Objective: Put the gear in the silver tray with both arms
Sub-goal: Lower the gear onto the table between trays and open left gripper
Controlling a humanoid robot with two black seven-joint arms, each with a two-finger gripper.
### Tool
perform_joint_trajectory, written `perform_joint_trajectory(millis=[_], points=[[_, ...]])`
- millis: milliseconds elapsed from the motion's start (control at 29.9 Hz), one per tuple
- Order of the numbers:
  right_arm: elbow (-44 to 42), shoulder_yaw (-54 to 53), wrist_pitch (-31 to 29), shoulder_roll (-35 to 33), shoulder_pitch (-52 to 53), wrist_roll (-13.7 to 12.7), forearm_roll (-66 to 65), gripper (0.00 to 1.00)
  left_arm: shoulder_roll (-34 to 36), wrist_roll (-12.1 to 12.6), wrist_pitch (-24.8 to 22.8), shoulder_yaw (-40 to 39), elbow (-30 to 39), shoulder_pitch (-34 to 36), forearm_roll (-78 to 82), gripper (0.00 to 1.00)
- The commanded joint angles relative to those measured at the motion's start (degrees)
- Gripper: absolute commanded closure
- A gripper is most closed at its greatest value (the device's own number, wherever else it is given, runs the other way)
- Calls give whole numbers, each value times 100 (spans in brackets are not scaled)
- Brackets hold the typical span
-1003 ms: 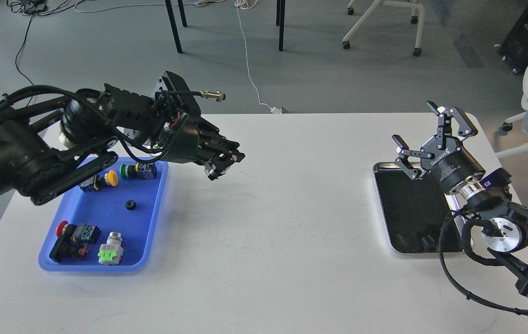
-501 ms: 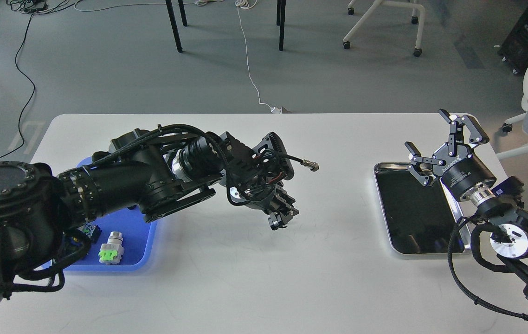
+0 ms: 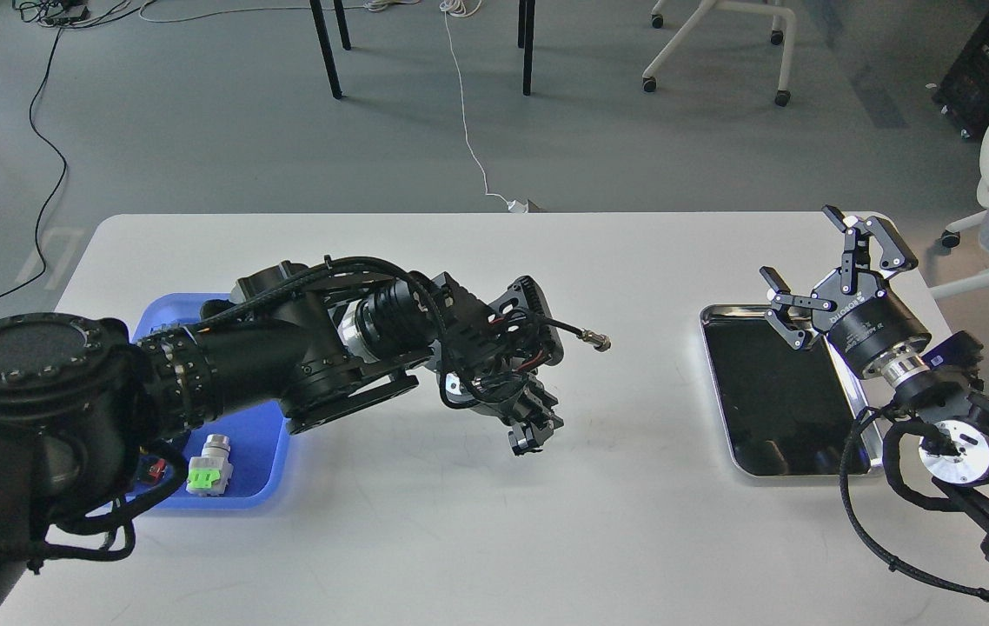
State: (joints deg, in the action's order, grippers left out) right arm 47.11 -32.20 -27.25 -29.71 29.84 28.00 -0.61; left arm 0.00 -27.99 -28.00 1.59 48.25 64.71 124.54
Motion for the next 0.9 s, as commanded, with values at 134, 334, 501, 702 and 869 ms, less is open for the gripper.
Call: perform_joint_trajectory(millis=[134,334,501,702,869], points=[[0,3,1,1,-5,0,-1,1,0,-1,0,17,-8,-64,-8,72],[0,12,1,9,-5,0,-9,1,0,-1,0,123,0,-90,-9,54],[9,21,1,9,4,0,-9,1,0,-1,0,44,0,-99,-87,24],[44,30,-34,1,13,0,-9,1,113,-1,0,-465,27,15,-955,9],[97,21,-70,1,31,0,-18,1,894,-1,0,-1116,79,-72,-3106,3]])
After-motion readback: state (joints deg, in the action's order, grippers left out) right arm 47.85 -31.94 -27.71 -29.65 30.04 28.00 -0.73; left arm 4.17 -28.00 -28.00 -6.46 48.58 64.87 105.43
